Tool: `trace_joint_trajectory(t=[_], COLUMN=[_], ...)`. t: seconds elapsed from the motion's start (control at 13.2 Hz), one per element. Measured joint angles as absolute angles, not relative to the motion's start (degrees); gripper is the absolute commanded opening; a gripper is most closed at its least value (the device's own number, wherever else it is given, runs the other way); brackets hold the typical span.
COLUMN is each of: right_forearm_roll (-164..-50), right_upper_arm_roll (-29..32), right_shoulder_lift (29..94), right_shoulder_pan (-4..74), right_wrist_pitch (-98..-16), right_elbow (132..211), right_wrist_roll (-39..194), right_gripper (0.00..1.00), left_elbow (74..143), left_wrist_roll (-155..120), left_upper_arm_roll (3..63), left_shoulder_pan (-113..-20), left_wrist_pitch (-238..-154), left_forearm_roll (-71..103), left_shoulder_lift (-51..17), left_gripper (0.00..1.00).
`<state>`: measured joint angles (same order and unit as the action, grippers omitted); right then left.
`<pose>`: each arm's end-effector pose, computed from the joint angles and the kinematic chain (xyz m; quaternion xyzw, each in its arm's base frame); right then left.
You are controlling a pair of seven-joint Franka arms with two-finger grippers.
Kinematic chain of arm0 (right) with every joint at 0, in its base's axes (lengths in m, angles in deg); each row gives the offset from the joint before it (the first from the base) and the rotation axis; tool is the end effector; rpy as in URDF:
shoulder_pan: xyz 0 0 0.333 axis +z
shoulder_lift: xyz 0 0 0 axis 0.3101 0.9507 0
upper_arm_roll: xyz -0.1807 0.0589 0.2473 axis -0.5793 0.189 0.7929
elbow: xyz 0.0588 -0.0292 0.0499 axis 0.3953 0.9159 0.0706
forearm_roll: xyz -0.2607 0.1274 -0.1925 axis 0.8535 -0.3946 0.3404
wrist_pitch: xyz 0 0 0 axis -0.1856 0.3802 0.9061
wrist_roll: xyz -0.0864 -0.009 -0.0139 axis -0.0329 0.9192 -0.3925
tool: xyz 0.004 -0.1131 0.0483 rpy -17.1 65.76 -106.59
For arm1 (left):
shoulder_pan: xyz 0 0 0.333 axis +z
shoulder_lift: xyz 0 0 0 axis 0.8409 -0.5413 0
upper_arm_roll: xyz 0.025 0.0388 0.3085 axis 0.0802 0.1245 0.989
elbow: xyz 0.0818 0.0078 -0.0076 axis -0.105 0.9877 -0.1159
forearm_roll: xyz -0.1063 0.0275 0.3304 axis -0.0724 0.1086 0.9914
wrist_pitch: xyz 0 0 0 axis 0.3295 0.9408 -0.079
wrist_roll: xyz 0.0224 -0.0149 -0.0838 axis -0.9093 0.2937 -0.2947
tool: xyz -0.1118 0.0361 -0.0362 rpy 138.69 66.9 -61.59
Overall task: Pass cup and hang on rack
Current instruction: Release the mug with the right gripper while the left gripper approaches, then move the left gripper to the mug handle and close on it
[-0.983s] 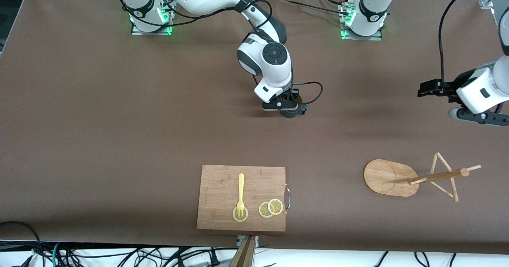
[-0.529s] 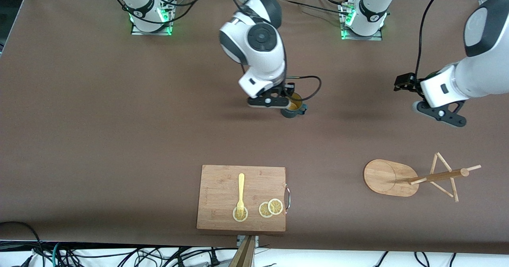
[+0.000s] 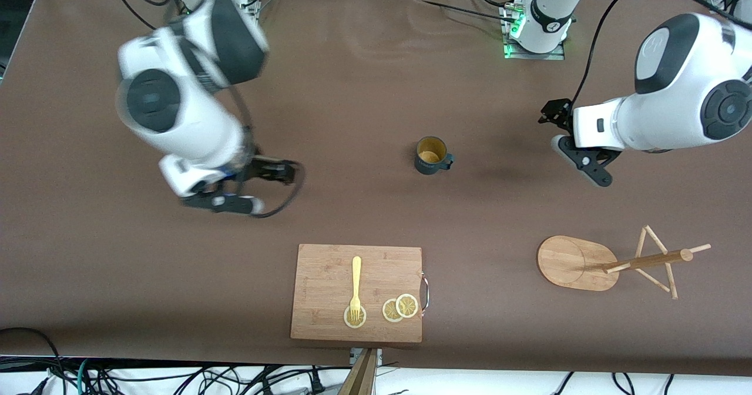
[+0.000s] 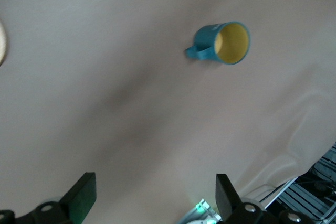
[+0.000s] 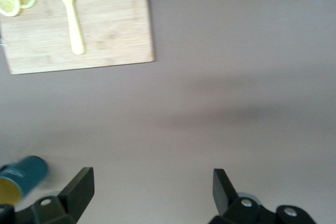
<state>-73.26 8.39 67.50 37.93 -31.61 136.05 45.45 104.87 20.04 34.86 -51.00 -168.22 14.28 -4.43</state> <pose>0.6040 0.2409 0.4966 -0.9977 0.0506 0.0412 0.0190 0.5274 -0.1094 0.4494 0.9195 -0.3335 -0.1393 0.1547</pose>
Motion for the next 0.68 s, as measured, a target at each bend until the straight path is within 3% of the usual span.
trace_joint_trajectory(t=[0.3, 0.53, 0.68], right_forearm_roll=[-73.4, -73.4, -73.3], right_upper_arm_roll=[-0.2, -4.0, -4.3], right_shoulder_lift=[52.3, 39.7, 35.7], right_shoulder_pan=[36.6, 36.5, 36.6], right_wrist_pitch=[-30.2, -37.0, -41.3], right_elbow=[150.4, 167.4, 175.2], right_wrist_roll=[58.4, 62.2, 62.6], right_gripper=[1.00, 1.00, 1.00], left_elbow=[112.3, 116.1, 117.5], left_wrist_roll=[35.4, 51.1, 59.7], left_upper_arm_roll=[34.9, 35.0, 35.0], left_shoulder_pan=[-51.0, -50.5, -50.4], left_wrist_pitch=[-179.6, -187.1, -191.3], left_forearm_roll=[6.6, -0.5, -4.5], left_shoulder_lift=[-5.5, -7.5, -9.5], left_gripper=[1.00, 1.00, 1.00])
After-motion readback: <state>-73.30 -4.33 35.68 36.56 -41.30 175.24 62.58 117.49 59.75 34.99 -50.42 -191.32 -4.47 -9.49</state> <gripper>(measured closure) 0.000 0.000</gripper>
